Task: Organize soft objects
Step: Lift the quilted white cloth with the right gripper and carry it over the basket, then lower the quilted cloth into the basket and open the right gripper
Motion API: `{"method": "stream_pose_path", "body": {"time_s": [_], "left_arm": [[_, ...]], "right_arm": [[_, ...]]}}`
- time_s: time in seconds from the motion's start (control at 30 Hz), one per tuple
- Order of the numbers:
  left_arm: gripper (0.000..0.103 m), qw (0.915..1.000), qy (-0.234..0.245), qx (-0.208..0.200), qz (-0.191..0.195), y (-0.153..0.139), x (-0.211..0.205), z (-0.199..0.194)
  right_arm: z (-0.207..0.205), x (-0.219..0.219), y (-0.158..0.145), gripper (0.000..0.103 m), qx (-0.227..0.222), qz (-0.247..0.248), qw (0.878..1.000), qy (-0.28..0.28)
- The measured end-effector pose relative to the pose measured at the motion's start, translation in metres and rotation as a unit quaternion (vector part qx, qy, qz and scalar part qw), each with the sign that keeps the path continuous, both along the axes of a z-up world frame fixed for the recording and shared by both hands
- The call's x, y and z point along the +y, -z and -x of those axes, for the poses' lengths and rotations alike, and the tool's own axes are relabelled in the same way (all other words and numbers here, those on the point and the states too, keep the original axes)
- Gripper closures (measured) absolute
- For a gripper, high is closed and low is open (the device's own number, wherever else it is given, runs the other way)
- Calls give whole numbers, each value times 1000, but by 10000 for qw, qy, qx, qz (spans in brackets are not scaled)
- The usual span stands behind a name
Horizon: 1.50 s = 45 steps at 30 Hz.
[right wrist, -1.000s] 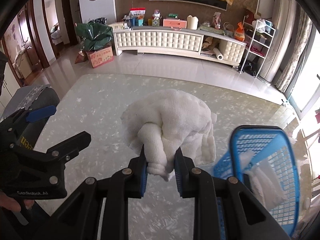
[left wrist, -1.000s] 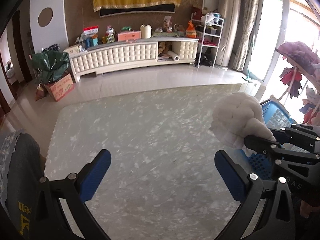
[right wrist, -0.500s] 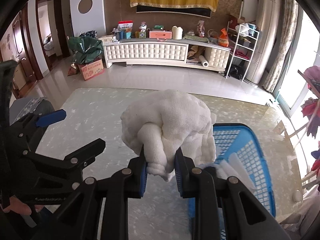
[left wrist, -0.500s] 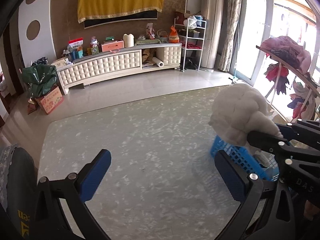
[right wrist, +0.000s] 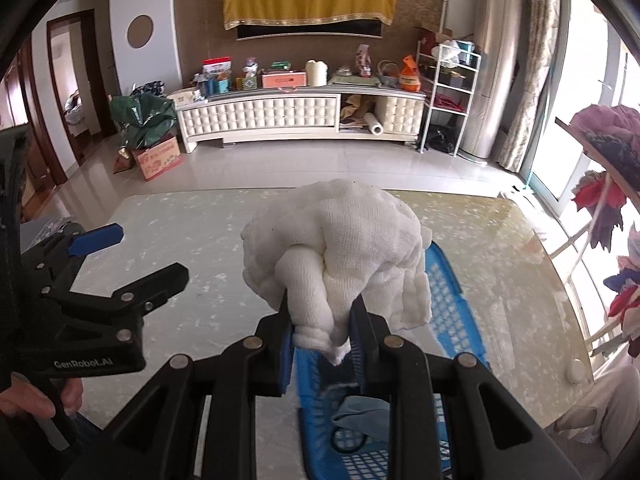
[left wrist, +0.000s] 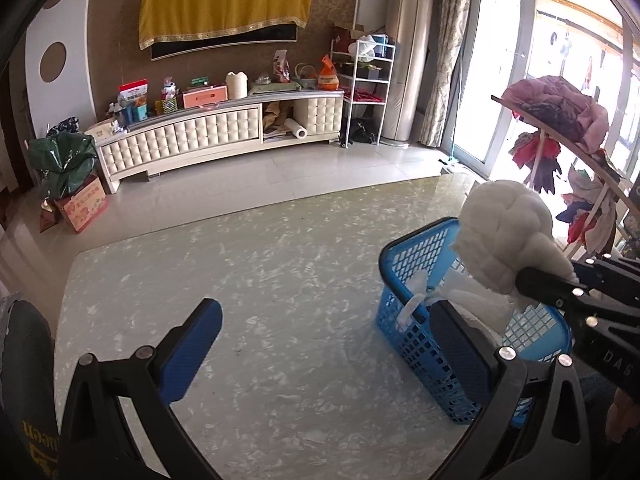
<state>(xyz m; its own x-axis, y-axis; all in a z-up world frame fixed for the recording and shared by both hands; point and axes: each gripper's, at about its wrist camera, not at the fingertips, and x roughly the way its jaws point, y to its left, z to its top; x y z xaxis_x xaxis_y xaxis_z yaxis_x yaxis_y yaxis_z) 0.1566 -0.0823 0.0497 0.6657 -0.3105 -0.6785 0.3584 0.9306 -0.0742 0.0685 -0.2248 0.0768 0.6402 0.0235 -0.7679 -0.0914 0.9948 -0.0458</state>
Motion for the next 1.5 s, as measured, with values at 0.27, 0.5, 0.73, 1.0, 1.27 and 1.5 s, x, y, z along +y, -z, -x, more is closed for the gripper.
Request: {"method": "stream_pose_path", "body": {"time_s": [0.27,0.5,0.73,1.0,1.27,1.5], "left_arm": [[0,9996,146,158,-178,12,-16,-7],[0,9989,236,270,-308,21,-30,-13],[0,9978,316,373,-440,30,-40,-20],[0,9968,291,526,-518,42,-41,-26],[0,9950,349,658,-664,55,-53,-28],[0,9946,417,647,-698,56,-57,-26]], "right_arm": [[3,-17,14,80,119,-60,9994,306],[-9,-25,40,80,413,-101,9982,426],[-23,-21,61,80,710,-71,9967,393],[-28,-20,72,80,962,-7,9948,325],[-25,-20,76,78,1183,100,9925,288],[-20,-24,71,61,1141,152,9928,333]]}}
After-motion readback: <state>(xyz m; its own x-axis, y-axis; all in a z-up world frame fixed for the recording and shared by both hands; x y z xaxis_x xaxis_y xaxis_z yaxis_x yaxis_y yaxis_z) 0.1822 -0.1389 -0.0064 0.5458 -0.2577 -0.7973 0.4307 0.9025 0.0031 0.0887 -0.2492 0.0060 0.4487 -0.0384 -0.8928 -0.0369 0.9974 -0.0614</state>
